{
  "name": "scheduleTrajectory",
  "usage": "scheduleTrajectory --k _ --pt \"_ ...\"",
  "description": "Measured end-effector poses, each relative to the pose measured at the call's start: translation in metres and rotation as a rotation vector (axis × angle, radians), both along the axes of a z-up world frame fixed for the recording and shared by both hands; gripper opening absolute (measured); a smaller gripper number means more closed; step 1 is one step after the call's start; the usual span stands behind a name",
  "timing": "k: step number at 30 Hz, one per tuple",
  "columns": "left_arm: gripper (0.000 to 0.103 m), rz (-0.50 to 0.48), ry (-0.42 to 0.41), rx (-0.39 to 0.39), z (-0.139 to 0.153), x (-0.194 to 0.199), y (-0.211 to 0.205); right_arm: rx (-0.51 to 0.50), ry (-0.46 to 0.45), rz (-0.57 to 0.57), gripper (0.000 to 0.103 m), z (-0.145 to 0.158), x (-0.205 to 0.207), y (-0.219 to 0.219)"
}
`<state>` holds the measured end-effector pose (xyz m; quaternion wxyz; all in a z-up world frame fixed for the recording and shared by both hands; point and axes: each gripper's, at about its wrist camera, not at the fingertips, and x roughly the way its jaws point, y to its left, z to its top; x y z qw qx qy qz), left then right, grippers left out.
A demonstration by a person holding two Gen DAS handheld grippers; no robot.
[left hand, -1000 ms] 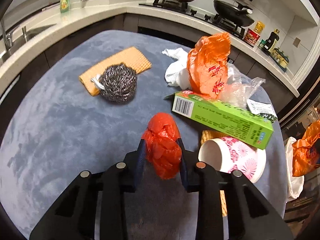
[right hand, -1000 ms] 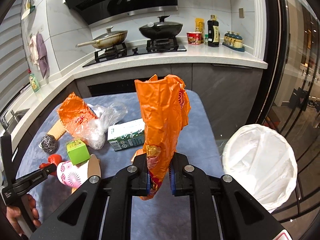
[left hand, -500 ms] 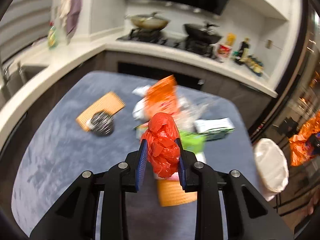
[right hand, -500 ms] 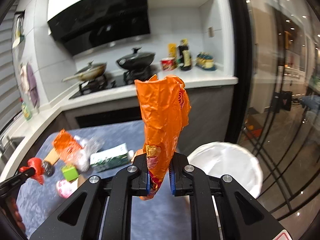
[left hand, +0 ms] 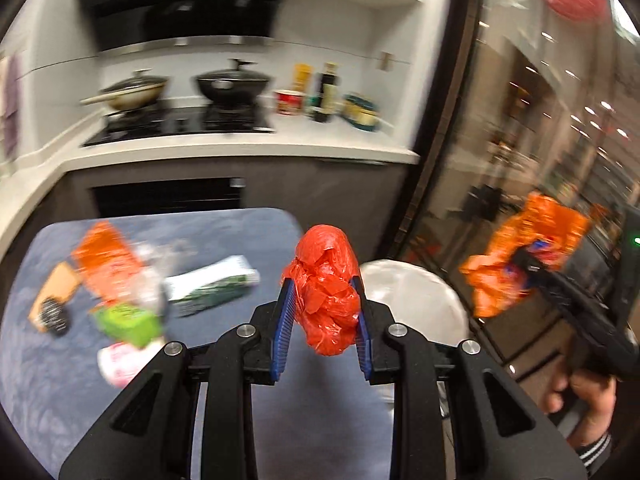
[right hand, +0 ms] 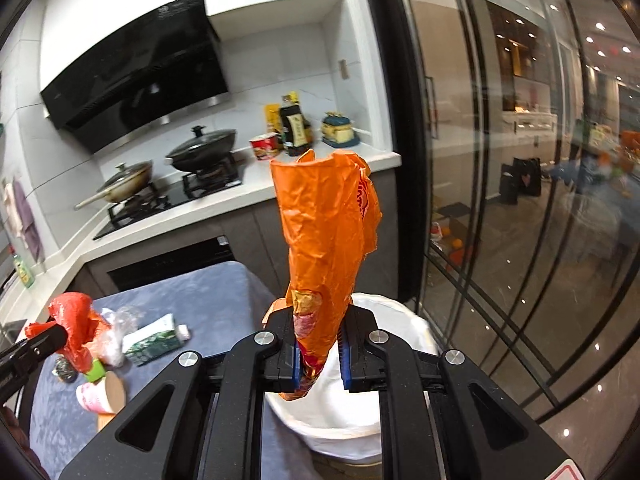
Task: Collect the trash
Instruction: 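Carry both bags over the white bin and open both grippers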
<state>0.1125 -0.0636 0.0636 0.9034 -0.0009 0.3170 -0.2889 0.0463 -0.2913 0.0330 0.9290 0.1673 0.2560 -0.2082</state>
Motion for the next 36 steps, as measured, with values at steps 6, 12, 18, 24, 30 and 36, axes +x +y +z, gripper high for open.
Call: scheduleTrajectory --k 6,12,18,24,30,36 --pt "0.026 -0.130 -0.004 0.021 -0.013 0.003 -0.073 0.032 0.064 -0.016 0.013 -0.028 0.015 -0.027" --pt "0.026 -0.203 0.059 0.067 -0.042 0.025 -0.131 0.068 0.129 -0.016 0.013 -0.059 0.039 -0.044" --pt "0.028 -0.236 0.055 0.137 -0.069 0.037 -0.164 0.091 0.155 -0.031 0.018 -0.076 0.054 -0.056" --pt "0.029 -0.242 0.062 0.159 -0.084 0.046 -0.183 0.076 0.156 -0.041 0.036 -0.078 0.064 -0.064" --pt "0.046 -0.234 0.060 0.162 -0.084 0.053 -0.190 0.069 0.127 -0.063 0.051 -0.071 0.062 -0.070" --pt "0.065 -0.231 0.020 0.160 -0.079 0.049 -0.192 0.058 0.096 -0.080 0.058 -0.061 0.053 -0.069"
